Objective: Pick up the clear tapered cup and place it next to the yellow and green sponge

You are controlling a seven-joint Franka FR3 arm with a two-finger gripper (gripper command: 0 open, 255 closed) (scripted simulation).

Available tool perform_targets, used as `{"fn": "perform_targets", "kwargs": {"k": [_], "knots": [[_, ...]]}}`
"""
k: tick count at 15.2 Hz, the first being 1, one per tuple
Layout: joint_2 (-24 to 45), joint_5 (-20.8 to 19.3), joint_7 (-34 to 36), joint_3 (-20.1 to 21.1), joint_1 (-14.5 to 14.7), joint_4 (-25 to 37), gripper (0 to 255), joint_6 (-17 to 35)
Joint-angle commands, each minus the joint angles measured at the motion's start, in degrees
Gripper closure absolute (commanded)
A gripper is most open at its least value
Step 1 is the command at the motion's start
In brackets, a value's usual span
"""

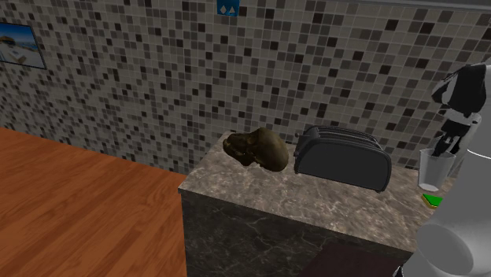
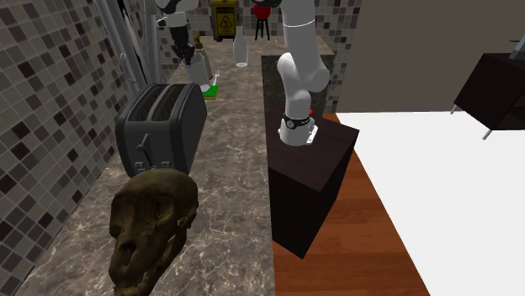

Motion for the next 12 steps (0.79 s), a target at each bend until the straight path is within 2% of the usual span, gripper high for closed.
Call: {"fn": "perform_targets", "kwargs": {"k": [1,9,12], "knots": [[0.41,0.47,-0.39,0.18,-0.11,-1.16,255,1.38],[3.41,3.54,-2.69,1.53,-1.40,-4.83,255,6.47],[3.73,3.87,-2.93,1.70,-1.55,-5.13,255,6.93]]}}
